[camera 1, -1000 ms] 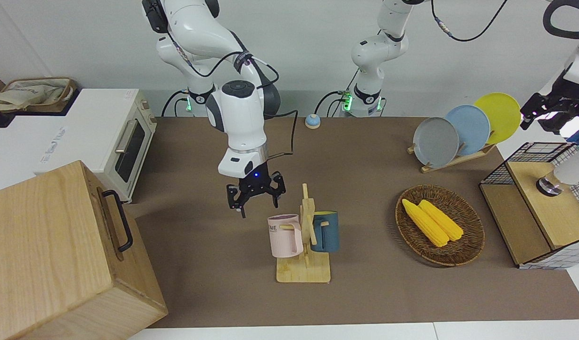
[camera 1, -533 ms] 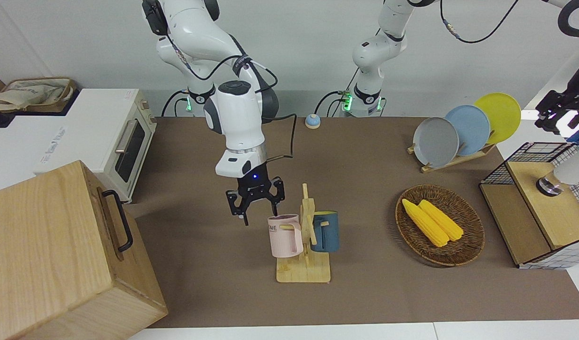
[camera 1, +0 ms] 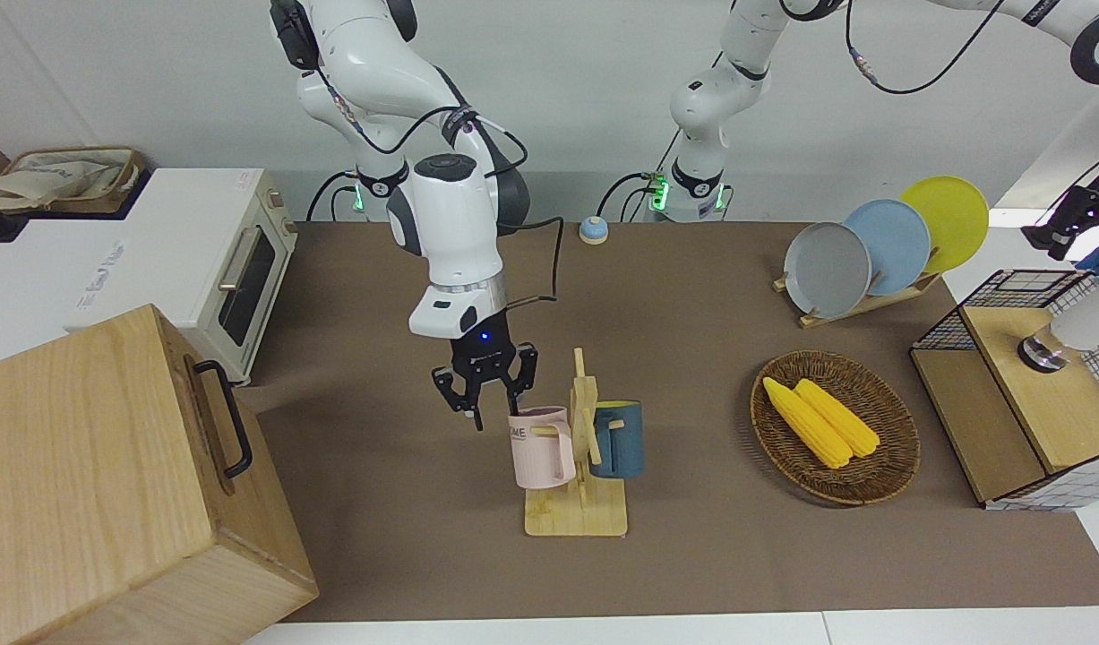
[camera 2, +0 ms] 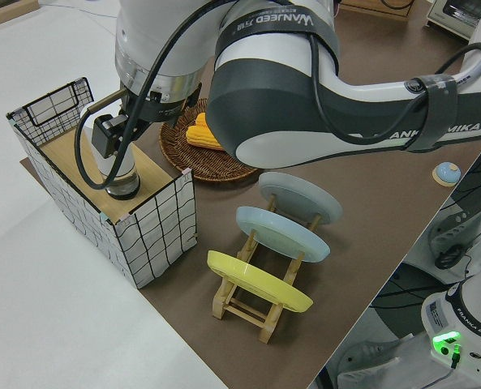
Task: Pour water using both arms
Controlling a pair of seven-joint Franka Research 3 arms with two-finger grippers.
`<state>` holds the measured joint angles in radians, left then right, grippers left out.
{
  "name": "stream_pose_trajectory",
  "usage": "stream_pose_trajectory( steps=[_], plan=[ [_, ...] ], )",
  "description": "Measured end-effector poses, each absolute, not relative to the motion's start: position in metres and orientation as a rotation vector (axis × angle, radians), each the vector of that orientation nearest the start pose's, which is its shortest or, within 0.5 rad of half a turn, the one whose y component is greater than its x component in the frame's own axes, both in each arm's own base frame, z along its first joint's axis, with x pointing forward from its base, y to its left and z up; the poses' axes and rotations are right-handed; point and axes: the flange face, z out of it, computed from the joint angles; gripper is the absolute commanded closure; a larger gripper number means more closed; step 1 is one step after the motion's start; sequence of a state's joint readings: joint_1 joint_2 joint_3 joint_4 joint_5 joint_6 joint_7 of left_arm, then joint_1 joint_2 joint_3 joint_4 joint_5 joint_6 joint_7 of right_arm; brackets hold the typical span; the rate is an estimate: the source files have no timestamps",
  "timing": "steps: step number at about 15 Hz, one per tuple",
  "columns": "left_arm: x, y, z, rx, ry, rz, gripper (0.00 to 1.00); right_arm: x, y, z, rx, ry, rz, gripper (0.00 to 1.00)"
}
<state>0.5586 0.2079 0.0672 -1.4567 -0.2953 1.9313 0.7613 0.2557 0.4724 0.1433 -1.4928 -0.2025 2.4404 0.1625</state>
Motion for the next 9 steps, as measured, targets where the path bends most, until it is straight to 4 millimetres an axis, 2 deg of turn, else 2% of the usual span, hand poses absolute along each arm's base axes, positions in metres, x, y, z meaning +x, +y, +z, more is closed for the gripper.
stream_pose_trajectory(
  steps=[5,9],
  plan=[
    [0.543,0.371,0.589,-3.094,0.131,-0.680,0.00,0.685,0.269,0.456,-2.965,-0.492,-0.772,0.507],
    [0.542,0.381,0.567,-3.094,0.156,-0.793,0.00,0.693,0.274,0.452,-2.953,-0.491,-0.783,0.624]
  ],
)
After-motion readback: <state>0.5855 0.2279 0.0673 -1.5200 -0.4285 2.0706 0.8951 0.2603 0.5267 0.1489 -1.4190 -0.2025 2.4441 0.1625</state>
